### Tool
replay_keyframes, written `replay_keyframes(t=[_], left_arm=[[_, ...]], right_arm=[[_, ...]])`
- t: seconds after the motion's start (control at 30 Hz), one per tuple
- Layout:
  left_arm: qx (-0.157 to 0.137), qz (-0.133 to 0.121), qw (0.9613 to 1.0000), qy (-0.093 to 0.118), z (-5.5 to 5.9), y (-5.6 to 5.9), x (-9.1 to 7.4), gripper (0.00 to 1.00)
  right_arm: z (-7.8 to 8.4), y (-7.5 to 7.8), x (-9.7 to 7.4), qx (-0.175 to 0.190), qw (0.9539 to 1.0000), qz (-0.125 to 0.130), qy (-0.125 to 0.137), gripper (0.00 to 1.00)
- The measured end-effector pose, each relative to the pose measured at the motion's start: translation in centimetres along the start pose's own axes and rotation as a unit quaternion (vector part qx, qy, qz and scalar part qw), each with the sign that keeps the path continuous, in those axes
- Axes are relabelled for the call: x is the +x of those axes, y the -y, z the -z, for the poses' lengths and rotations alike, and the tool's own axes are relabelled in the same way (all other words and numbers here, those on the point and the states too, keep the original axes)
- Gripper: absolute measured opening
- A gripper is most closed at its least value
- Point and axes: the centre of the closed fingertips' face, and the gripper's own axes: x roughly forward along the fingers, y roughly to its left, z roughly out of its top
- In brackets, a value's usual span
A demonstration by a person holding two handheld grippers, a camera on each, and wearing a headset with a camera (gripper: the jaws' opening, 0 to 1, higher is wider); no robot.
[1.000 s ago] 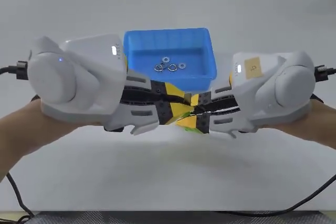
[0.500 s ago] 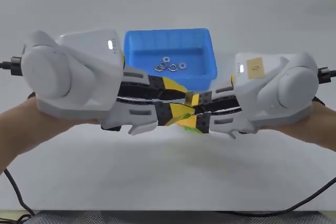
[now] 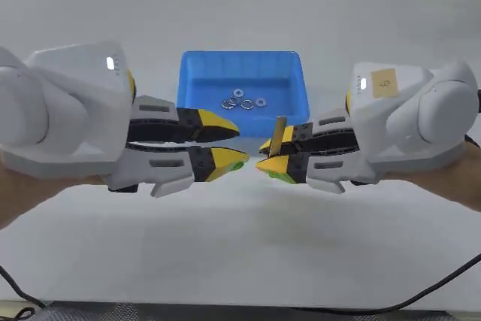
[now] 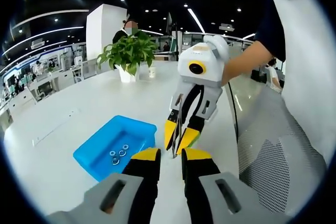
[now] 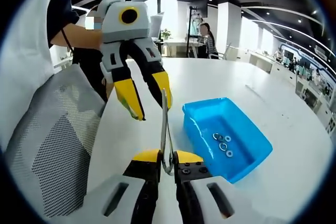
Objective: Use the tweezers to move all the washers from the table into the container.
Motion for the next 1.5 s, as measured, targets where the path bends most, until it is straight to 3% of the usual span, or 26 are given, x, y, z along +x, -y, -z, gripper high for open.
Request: replay_keyframes(t=[0.17, 0.27, 0.4, 0.63, 0.9, 1.17, 1.37, 1.5], left_arm=[[-0.023, -0.013, 0.9996, -0.009, 0.7, -0.6, -1.1, 0.24], [-0.022, -0.020, 0.9995, -0.010, 0.9, -0.8, -1.6, 0.26], [-0.029, -0.043, 0.9978, -0.040, 2.0, -1.5, -1.7, 0.37], [-0.032, -0.048, 0.9981, -0.024, 1.5, -1.8, -1.6, 0.40], [-0.043, -0.061, 0.9969, -0.025, 2.2, -2.7, -2.6, 0.40], [-0.059, -0.059, 0.9957, -0.039, 3.1, -2.6, -2.7, 0.47], [-0.067, -0.065, 0.9947, -0.044, 3.6, -3.0, -2.7, 0.51], [-0.068, -0.073, 0.9938, -0.050, 3.9, -3.3, -3.1, 0.54]], right_arm=[[-0.9, 0.8, -1.1, -0.006, 0.9999, 0.009, -0.008, 0.10], [-1.8, 1.5, -1.8, 0.002, 0.9998, 0.019, 0.001, 0.10], [-3.2, 2.4, -2.7, 0.014, 0.9993, 0.029, 0.017, 0.10], [-4.7, 4.5, -2.8, 0.009, 0.9983, 0.050, 0.028, 0.10], [-6.3, 7.2, -0.7, -0.013, 0.9981, 0.053, 0.028, 0.10], [-6.6, 9.4, 1.9, -0.027, 0.9984, 0.044, 0.023, 0.10], [-5.2, 9.6, 4.3, -0.038, 0.9988, 0.031, 0.002, 0.10], [-3.1, 9.3, 5.7, -0.045, 0.9986, 0.019, -0.022, 0.10]])
